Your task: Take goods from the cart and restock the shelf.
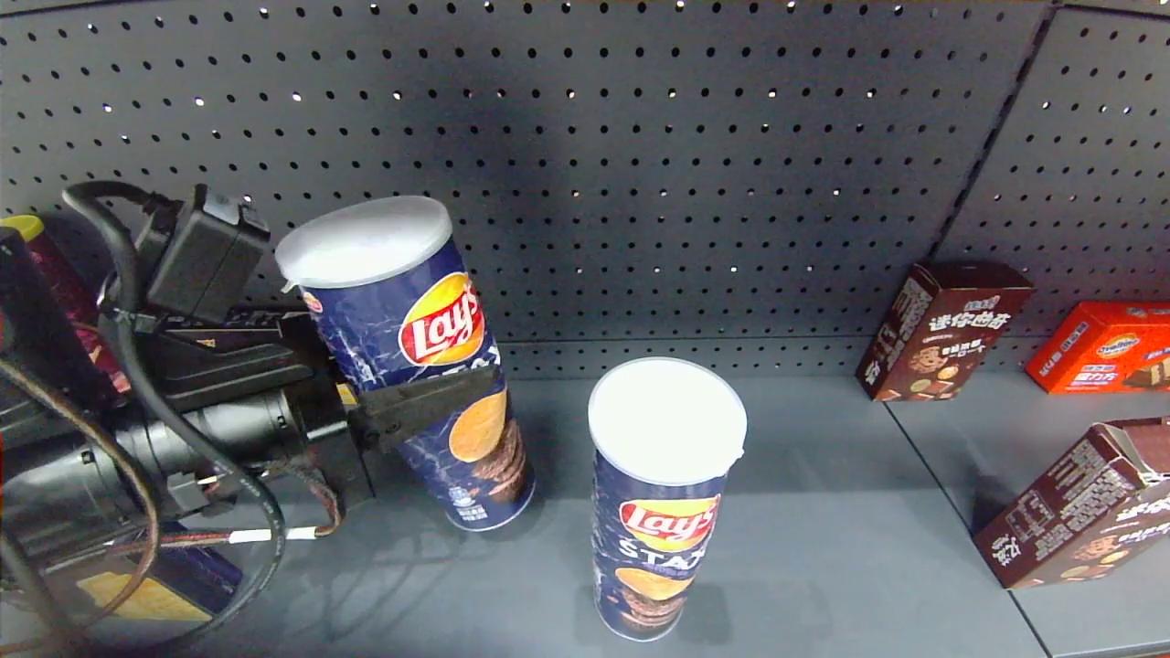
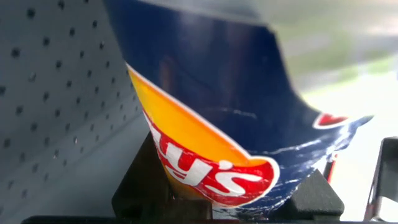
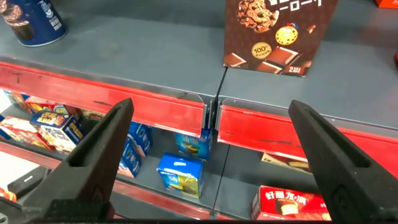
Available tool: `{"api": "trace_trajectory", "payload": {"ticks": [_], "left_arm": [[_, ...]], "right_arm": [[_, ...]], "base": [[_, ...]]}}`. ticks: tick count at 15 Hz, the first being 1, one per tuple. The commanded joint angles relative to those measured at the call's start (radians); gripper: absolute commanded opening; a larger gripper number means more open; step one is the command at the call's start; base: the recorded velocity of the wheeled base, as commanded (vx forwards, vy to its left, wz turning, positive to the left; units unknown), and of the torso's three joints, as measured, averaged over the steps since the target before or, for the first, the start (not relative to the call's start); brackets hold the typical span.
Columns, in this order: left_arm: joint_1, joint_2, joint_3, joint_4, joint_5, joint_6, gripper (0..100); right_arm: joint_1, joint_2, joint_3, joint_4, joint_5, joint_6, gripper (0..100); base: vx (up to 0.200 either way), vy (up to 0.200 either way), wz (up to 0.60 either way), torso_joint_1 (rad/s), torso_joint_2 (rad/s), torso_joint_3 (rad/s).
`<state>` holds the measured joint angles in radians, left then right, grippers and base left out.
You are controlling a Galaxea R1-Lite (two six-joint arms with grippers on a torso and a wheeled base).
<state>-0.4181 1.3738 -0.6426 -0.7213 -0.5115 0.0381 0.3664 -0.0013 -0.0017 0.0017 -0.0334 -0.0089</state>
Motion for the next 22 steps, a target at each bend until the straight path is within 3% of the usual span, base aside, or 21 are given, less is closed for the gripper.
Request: {"api": "trace_trajectory", "payload": {"ticks": [1,3,4,8,10,13,17,22], "left_arm": [[0.009,0.056,-0.046,-0.003,0.005,0.002,0],[0.056,0.067,-0.039,0.005,0.002,0.003,0],[0.058,0.091,-0.040,-0.006,0.028,0.002,0],[0.108,0.152,-0.132,-0.007,0.025,0.006,0],[0.101,0.194,-0.186,-0.009,0.021,0.013,0],[0.056,0.222,-0.213,-0.003,0.007,0.051,0],[0.001,0.246,-0.233,0.002,0.007,0.051,0],[-0.028,0.274,-0.281,0.005,0.008,0.051,0]], "right_arm": [[0.000,0.001,0.000,0.000,0.000,0.000,100],[0.000,0.001,0.000,0.000,0.000,0.000,100],[0.000,0.001,0.000,0.000,0.000,0.000,100],[0.000,0.001,-0.001,0.000,0.000,0.000,100],[0.000,0.001,-0.001,0.000,0.000,0.000,100],[0.000,0.001,0.000,0.000,0.000,0.000,100],[0.000,0.001,0.000,0.000,0.000,0.000,100],[0.000,0.001,0.000,0.000,0.000,0.000,100]], "base": [[0.000,0.000,0.00,0.000,0.00,0.000],[0.000,0.000,0.00,0.000,0.00,0.000],[0.000,0.000,0.00,0.000,0.00,0.000],[0.000,0.000,0.00,0.000,0.00,0.000],[0.000,0.000,0.00,0.000,0.00,0.000],[0.000,0.000,0.00,0.000,0.00,0.000],[0.000,0.000,0.00,0.000,0.00,0.000],[0.000,0.000,0.00,0.000,0.00,0.000]]}}
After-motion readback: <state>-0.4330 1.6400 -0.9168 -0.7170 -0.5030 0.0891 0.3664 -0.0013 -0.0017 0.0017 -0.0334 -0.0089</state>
